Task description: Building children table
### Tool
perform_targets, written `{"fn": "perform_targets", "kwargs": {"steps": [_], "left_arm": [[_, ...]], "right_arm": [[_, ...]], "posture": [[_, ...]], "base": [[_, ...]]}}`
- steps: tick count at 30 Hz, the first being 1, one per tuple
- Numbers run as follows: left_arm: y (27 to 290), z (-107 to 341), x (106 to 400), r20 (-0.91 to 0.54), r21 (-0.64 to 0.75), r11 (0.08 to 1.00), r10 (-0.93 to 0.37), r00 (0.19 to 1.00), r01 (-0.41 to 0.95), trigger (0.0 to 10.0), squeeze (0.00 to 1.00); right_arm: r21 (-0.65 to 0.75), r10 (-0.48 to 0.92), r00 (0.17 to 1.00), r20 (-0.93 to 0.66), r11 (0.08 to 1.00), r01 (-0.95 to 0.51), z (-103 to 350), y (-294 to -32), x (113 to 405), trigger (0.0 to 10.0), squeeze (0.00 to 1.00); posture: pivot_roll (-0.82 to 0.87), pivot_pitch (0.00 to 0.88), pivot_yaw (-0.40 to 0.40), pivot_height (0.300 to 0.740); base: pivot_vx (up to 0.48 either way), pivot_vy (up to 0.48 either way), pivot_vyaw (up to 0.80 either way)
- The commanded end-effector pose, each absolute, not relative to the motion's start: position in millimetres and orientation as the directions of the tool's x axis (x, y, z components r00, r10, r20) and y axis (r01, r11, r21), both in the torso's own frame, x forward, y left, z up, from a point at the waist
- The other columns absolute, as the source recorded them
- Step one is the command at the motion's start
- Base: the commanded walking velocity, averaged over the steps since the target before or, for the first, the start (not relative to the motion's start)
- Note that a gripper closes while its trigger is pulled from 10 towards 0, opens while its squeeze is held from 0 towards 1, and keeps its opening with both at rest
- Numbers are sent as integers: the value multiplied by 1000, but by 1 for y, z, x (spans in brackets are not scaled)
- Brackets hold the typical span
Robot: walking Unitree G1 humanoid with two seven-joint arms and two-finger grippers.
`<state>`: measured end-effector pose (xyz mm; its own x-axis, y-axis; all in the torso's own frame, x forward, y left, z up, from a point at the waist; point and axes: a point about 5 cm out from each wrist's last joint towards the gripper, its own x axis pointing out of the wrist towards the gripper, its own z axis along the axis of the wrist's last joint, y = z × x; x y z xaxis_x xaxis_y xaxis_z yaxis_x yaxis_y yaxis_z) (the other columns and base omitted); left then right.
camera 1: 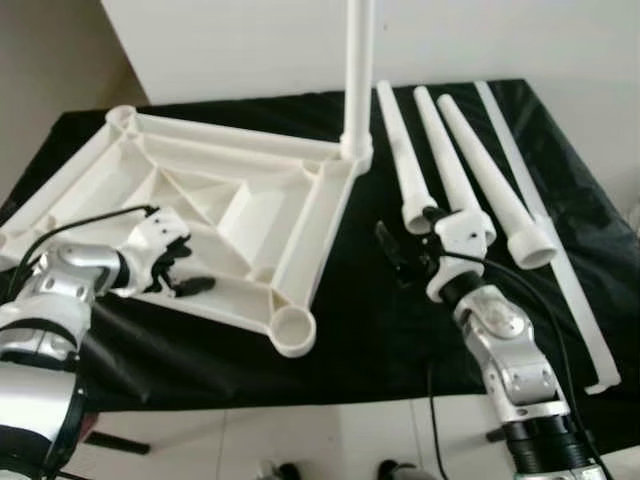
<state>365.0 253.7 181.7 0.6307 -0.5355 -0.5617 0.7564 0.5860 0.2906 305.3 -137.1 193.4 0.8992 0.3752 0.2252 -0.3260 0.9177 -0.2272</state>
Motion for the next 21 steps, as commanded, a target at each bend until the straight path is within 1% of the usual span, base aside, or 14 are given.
{"fn": "perform_targets", "kwargs": {"steps": [1,4,6,11,13,17,21], "left_arm": [[274,166,364,-574,357,716,-338,746,600,10000,0],[278,165,365,-563,368,752,-289,775,548,10000,0],[279,165,365,-557,363,765,-280,782,532,10000,0],[287,169,369,-512,373,837,-175,841,401,10000,0],[288,169,369,-505,370,848,-159,848,379,10000,0],[291,175,373,-446,363,892,-86,891,268,10000,0],[291,177,375,-434,359,900,-73,898,246,10000,0]], "right_arm": [[-212,378,899,222,919,-333,192,-135,305,10000,0],[-211,376,900,222,919,-332,192,-134,305,10000,0],[-210,376,900,221,920,-332,192,-134,305,10000,0],[-209,376,899,223,920,-333,192,-134,306,10000,0],[-209,376,899,223,919,-333,192,-134,306,10000,0],[-205,377,898,227,920,-334,193,-132,307,10000,0],[-204,374,899,227,921,-332,192,-132,307,10000,0]], "posture": [[-128,176,86,740],[-125,175,84,740],[-125,175,84,740],[-120,172,83,740],[-120,172,83,740],[-118,169,87,740],[-118,168,88,740]], "base": [[0,0,0],[0,0,0],[0,0,0],[0,0,0],[0,0,0],[0,0,0],[0,0,0]]}}
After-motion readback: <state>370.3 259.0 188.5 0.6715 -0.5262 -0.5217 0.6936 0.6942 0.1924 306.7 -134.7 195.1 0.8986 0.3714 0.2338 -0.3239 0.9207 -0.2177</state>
